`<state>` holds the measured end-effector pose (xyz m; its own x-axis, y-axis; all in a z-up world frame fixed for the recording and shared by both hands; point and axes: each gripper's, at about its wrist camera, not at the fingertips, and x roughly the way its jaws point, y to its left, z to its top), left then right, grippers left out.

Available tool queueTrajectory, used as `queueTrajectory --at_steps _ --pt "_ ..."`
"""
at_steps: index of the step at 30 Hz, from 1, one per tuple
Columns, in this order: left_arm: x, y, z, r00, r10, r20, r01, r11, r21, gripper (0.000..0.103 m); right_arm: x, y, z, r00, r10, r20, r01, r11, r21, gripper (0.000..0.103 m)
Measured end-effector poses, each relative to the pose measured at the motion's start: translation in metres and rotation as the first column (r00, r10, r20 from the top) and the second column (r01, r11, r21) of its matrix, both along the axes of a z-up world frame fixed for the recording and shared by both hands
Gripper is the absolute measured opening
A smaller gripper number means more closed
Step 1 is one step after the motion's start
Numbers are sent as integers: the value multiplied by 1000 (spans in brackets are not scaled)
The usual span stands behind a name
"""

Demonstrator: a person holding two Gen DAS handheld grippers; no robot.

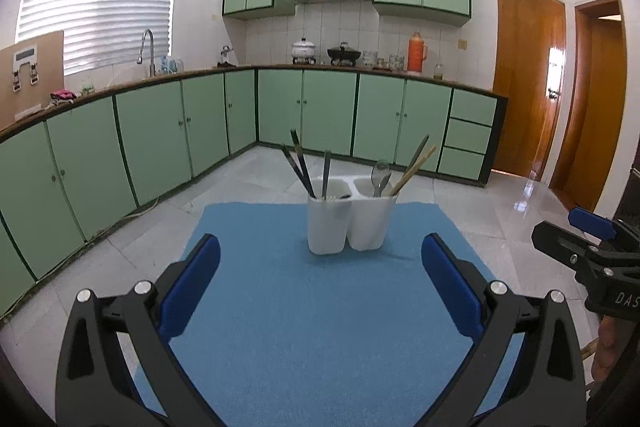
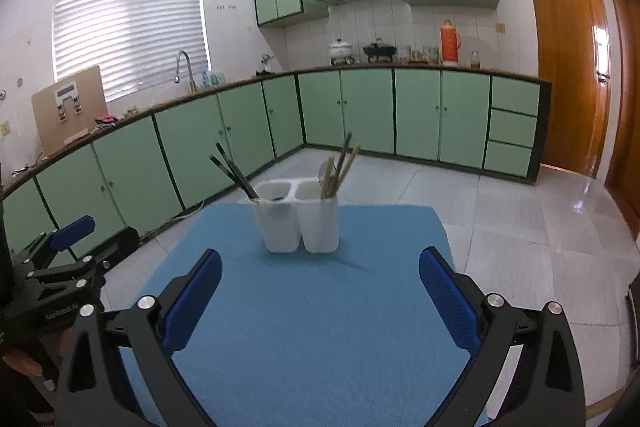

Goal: Organize utensils

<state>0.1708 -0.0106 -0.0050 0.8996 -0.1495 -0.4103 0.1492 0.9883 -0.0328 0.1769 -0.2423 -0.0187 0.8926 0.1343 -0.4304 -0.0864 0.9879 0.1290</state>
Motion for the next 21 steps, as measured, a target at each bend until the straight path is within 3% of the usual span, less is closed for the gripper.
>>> queueTrajectory --at_steps 21 --pt "-65 0 31 994 9 111 -8 1000 -6 98 -51 12 32 994 38 101 -37 999 -11 97"
